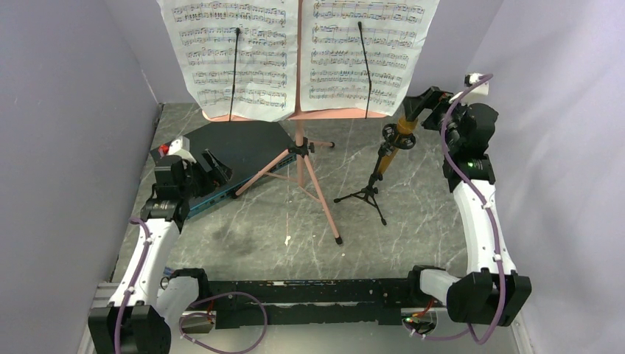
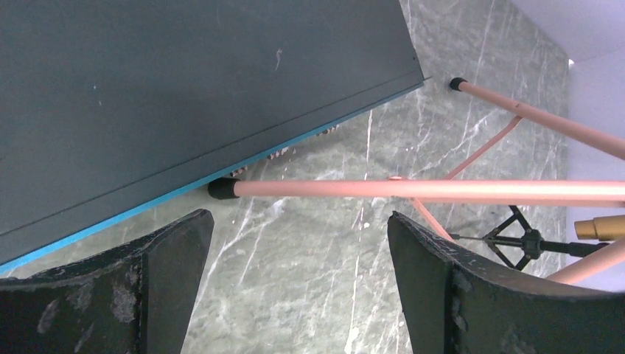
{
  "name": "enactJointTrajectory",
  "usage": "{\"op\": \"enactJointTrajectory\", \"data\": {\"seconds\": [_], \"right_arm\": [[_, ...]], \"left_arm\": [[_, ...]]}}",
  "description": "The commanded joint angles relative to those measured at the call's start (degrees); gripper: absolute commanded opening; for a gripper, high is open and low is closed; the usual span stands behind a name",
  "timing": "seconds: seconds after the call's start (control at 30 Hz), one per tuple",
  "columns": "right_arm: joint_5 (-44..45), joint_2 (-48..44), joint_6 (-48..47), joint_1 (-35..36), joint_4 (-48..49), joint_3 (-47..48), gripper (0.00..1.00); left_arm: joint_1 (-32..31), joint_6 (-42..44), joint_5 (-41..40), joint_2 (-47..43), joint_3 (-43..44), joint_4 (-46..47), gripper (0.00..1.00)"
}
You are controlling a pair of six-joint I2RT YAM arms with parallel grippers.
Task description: Set up the instrument practice props
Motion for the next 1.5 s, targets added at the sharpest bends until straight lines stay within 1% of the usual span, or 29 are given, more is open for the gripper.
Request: {"op": "enactJointTrajectory", "data": {"seconds": [0.0, 0.13, 0.2, 0.3, 0.47, 0.7, 0.83, 0.9, 0.97, 1.0, 1.13, 1.17, 1.3, 1.43, 1.47], "right_arm": [[8.5, 1.8, 1.4, -0.2, 1.1, 2.2, 1.00], [15.4, 5.2, 3.3, -1.3, -0.6, 3.0, 1.00], [17.1, 7.2, 3.9, -2.3, -2.2, 4.0, 1.00], [18.0, 9.6, 5.9, -5.2, -2.8, 4.5, 1.00], [18.9, 10.1, 10.1, -7.9, 0.0, -0.3, 1.00], [28.3, 5.6, 10.6, -8.4, 5.8, -13.4, 1.00], [33.7, 4.1, 10.0, -8.5, 8.7, -21.8, 1.00], [35.3, 3.2, 9.4, -8.5, 10.2, -25.5, 1.00], [37.2, 1.7, 8.5, -8.4, 12.2, -29.6, 1.00], [38.0, 0.7, 8.3, -8.3, 12.9, -31.1, 1.00], [38.8, -2.5, 6.0, -8.4, 13.4, -35.1, 1.00], [38.7, -2.9, 5.6, -8.4, 14.1, -35.9, 1.00], [36.0, -4.5, 3.7, -8.2, 22.1, -41.9, 1.00], [40.8, -6.8, 2.1, -7.0, 31.8, -49.2, 1.00], [39.7, -7.1, 0.5, -6.7, 35.5, -51.1, 1.00]], "left_arm": [[0.3, -2.9, -0.1, 1.4, -1.5, 9.4, 0.94], [0.3, -3.7, 0.5, 2.0, -3.7, 15.3, 0.94], [0.3, -4.0, 1.6, 1.5, -5.1, 18.9, 0.94], [0.3, -3.9, 1.9, -0.3, -7.3, 22.8, 0.94], [0.3, -4.0, -1.8, -4.6, -11.1, 25.7, 0.94], [0.3, -4.2, -8.1, -11.3, -17.2, 30.0, 0.94], [0.3, -4.7, -11.9, -13.0, -18.8, 29.6, 0.94], [0.3, -4.7, -13.9, -13.1, -18.9, 28.6, 0.94], [0.3, -5.1, -14.0, -13.1, -19.3, 28.3, 0.94], [0.3, -5.2, -15.8, -13.0, -19.6, 28.6, 0.94], [0.3, -5.2, -18.1, -12.7, -21.0, 30.5, 0.94], [0.3, -4.7, -18.5, -12.6, -21.7, 32.2, 0.94], [0.3, -4.7, -22.0, -13.3, -25.9, 39.7, 0.94], [0.3, -1.8, -28.4, -14.3, -29.4, 43.0, 0.94], [0.3, -0.7, -29.6, -14.2, -29.7, 43.1, 0.94]]}}
